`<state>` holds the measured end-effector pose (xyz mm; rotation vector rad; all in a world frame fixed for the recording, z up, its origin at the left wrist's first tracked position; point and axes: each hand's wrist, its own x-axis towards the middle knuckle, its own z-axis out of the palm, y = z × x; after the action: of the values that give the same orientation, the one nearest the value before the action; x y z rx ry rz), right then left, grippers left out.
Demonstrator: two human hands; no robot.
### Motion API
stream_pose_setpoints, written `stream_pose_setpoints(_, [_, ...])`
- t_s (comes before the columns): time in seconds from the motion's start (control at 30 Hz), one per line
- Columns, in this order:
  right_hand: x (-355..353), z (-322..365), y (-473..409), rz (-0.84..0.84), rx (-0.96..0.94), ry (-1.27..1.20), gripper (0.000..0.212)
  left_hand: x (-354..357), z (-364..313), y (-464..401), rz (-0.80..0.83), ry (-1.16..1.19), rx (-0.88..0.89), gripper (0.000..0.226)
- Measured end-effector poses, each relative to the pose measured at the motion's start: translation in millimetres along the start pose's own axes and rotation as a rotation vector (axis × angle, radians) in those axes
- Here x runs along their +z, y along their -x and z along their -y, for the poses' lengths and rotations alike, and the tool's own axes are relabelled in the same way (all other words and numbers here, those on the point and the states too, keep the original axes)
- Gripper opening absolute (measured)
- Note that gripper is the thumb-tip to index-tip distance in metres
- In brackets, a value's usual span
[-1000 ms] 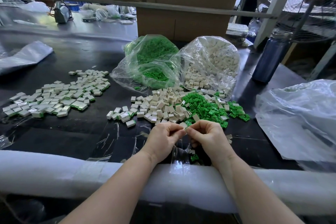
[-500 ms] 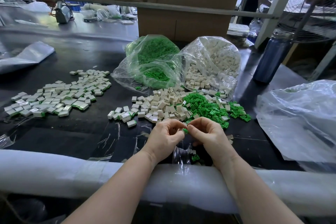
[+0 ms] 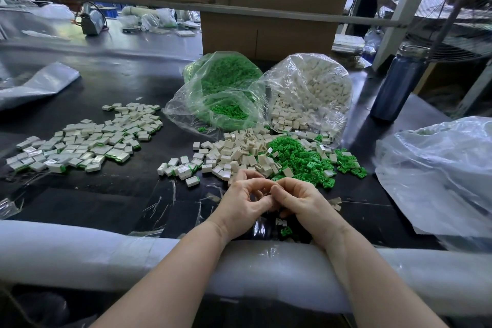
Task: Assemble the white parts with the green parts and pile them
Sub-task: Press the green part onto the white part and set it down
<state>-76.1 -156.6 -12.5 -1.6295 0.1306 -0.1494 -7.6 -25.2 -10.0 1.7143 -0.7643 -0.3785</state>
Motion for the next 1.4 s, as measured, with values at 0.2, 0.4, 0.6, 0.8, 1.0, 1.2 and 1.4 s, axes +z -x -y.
stream_pose_setpoints(0.2, [0.0,1.2,1.6,0.037,-0.022,-0.009,0.015,0.2,0.6,-0.4,0.011,-0.01,0.003,0.022])
stream_pose_setpoints(0.4, [-1.3,0.1,0.9,0.058,0.014,-0.084,0.019,0.1,0.4,0.5,0.033,-0.036,0.02,0.025])
stream_pose_setpoints(0.6, [-1.9,-1.0,0.5,0.036,0.017,-0.098,0.03,1.4,-0.9,0.8,0.035,-0.109,0.051,0.022])
stream_pose_setpoints(0.8, [-2.5,-2.3,-0.4,0.045,0.018,-0.102,0.022,2.3,-0.9,1.3,0.046,-0.14,0.07,0.015])
stream_pose_setpoints(1.0, [-2.7,-3.8,-1.1,0.021,0.02,-0.104,0.026,4.1,0.5,0.3,0.06,-0.171,0.083,0.012])
stream_pose_setpoints(1.2, [-3.1,-5.6,-1.4,0.021,0.006,-0.103,0.02,4.7,2.1,-0.5,0.063,-0.191,0.085,0.012])
stream_pose_setpoints(1.4, [-1.6,-2.6,0.0,0.024,0.025,-0.116,0.028,4.8,3.0,-1.0,0.065,-0.188,0.079,0.011])
